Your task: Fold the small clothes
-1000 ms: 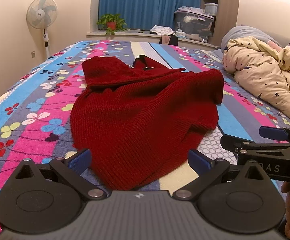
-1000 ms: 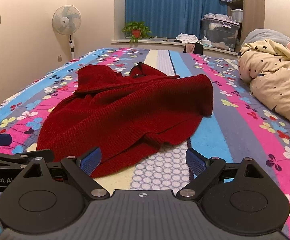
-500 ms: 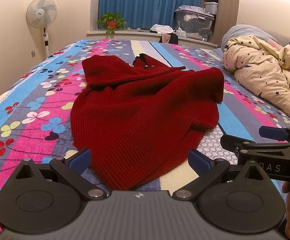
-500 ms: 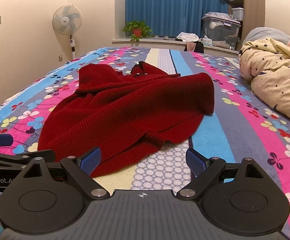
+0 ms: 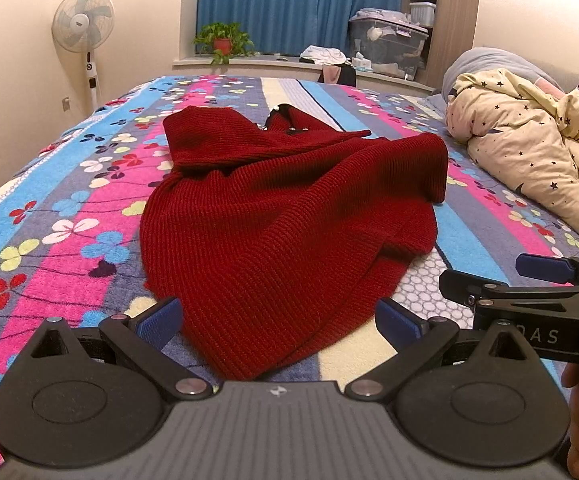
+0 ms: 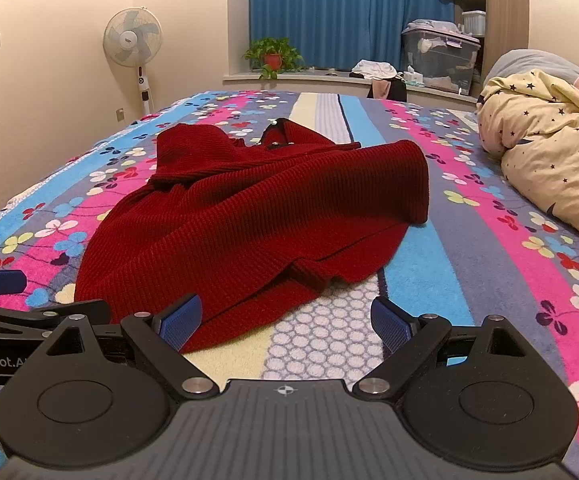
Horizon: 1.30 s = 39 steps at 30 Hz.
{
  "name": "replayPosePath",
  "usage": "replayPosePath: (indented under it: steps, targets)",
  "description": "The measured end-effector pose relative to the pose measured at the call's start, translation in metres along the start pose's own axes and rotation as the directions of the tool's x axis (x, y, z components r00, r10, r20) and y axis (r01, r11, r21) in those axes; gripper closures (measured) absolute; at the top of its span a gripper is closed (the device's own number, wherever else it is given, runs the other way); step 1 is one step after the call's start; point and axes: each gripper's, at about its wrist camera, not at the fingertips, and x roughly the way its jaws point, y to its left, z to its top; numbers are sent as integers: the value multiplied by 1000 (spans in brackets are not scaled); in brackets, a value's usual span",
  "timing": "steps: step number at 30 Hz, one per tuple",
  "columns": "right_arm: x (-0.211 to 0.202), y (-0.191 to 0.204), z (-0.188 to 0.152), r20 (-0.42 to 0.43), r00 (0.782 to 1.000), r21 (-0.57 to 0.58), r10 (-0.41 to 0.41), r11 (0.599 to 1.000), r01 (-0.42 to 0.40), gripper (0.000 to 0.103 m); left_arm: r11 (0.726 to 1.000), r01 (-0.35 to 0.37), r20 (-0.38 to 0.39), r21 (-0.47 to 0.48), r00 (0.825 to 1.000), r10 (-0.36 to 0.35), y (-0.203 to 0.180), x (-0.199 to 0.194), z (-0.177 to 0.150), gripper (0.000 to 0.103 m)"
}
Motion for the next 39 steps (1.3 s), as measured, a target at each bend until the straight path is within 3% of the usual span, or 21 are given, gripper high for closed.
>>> replayPosePath:
  steps: [31, 36, 39]
  targets:
    - [-1, 0, 0, 11, 1000, -7, -4, 1000, 5, 12, 1000, 2, -1, 1, 1000, -2, 0, 0, 2, 1]
    - [-4, 2, 0, 39, 999, -29, -14, 999, 15, 22, 1000, 3, -5, -8, 1000, -3, -1, 1, 1, 1]
    - [-5, 1, 0, 60, 998, -24, -30, 999, 31, 34, 1000, 0, -19, -26, 1000, 0, 3, 4, 1, 1]
